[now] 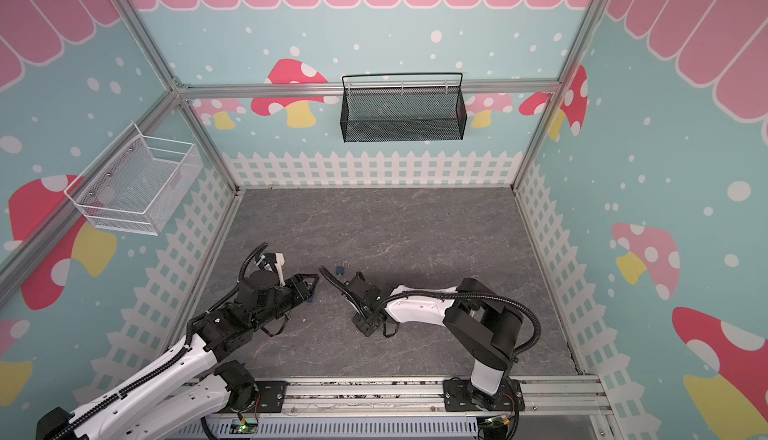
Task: Unlock with the key
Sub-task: 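Lower the right gripper and close it on the silver key's ring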
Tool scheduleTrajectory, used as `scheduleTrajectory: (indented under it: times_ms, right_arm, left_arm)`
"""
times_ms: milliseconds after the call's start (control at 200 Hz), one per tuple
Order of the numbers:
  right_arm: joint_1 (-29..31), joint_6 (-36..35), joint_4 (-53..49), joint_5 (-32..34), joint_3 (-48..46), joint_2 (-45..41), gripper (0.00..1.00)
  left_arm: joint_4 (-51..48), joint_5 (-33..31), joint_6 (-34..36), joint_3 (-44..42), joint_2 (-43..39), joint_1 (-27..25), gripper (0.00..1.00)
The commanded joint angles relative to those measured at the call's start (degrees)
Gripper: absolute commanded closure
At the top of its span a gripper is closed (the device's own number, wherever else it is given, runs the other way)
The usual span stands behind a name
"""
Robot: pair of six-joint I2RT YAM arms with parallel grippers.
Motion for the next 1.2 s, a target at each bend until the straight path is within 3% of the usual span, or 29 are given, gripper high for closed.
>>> scheduleTrajectory:
  times_ms: [0, 695, 1196]
  right_arm:
    - [0.46, -1.27, -0.73, 0.45, -0.46, 0.76, 0.78]
    - [-0.43, -0.74, 0.59, 0.88, -1.56, -1.69, 0.94]
    - [-3.75, 1.23, 5.62, -8.48, -5.37, -5.93, 1.0]
  left_arm:
    - [0.62, 1.47, -1.02, 0.03, 0.53, 0.34, 0.52]
    - [2.76, 3.67, -3.45, -1.22, 1.0, 0.33, 0.52]
    - [5.54, 4.96, -5.78, -3.11, -0.43, 0.33, 0.52]
